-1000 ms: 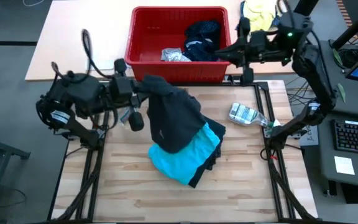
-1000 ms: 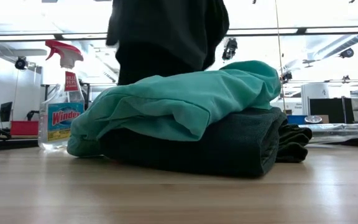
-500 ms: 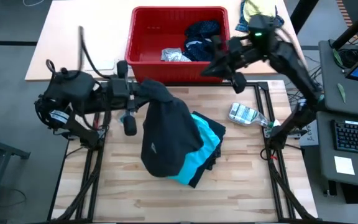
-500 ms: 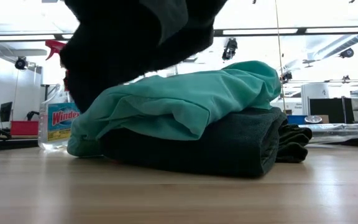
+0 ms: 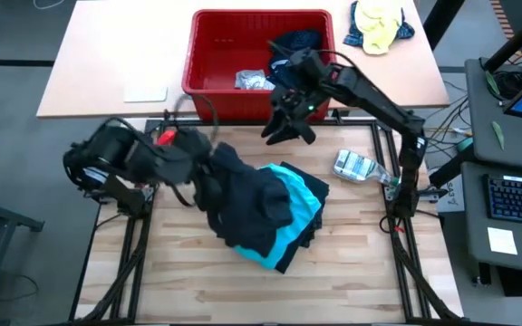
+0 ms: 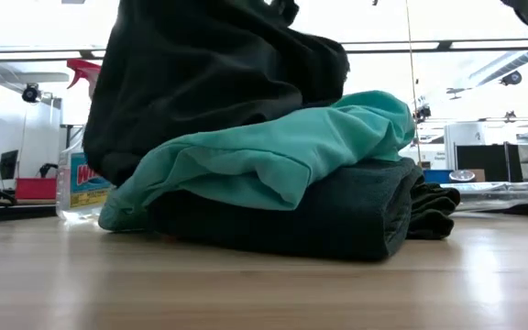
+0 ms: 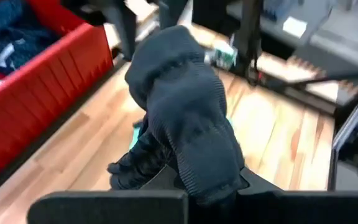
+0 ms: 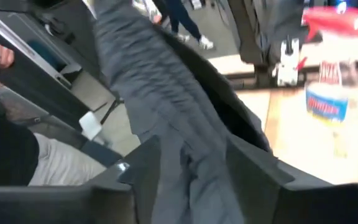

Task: Fold Laundry from Bin
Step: Fold the black shorts

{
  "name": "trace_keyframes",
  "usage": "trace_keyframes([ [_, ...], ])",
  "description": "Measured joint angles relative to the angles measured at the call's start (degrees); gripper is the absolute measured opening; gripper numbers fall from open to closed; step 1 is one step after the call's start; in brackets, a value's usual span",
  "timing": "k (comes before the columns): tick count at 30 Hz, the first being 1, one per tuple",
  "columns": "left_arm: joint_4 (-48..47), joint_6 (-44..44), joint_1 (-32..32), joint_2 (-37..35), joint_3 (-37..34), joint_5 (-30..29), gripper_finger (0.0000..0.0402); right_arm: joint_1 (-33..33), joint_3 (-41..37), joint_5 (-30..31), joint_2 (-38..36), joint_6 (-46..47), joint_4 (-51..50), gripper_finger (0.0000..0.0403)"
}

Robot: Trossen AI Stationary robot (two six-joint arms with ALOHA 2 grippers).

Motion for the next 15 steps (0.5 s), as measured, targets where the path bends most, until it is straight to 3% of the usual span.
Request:
trace_keyframes([
  [7, -2.1, -0.2, -0.8, 2.9, 0.0, 0.2, 0.0005, 0.0, 0.0, 0.1, 2.4, -1.1, -4.8, 0.0216],
  [15, -1.7, 0.3, -0.8, 2.5, 0.0, -0.2, 0.0007, 0.0, 0.0, 0.0, 1.9, -2.8, -5.7, 0.0220],
])
